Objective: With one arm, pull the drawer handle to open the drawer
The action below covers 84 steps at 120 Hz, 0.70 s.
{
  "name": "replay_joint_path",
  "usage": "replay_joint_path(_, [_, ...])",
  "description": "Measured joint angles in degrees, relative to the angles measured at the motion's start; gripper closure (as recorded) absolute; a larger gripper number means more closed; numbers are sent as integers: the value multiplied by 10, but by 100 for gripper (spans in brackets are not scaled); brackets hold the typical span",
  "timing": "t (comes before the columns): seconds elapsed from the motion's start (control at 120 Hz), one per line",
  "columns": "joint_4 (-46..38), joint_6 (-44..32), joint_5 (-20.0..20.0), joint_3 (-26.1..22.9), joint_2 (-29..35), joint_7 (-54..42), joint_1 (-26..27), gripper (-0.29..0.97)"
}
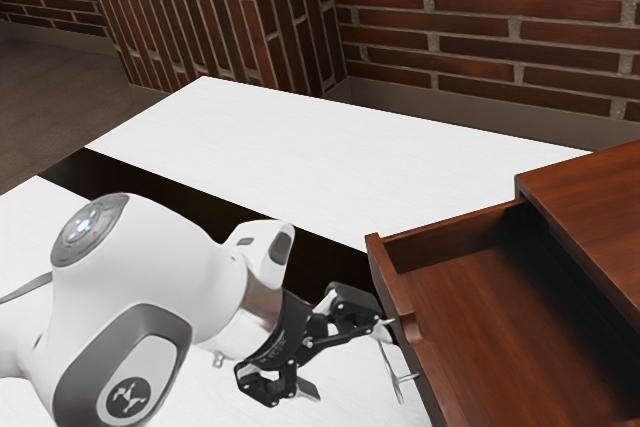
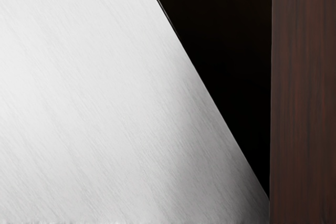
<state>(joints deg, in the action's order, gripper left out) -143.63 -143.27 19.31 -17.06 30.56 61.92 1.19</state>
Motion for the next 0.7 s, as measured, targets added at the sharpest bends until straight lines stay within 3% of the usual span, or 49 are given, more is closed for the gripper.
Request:
replay_joint_path(0.258, [7, -4, 15, -3, 0, -3, 0, 0])
replay_joint_path(0.442, [7, -4, 54, -13, 8, -3, -2, 0])
replay_joint_path(0.7, [7, -2, 63, -18, 18, -2, 4, 0])
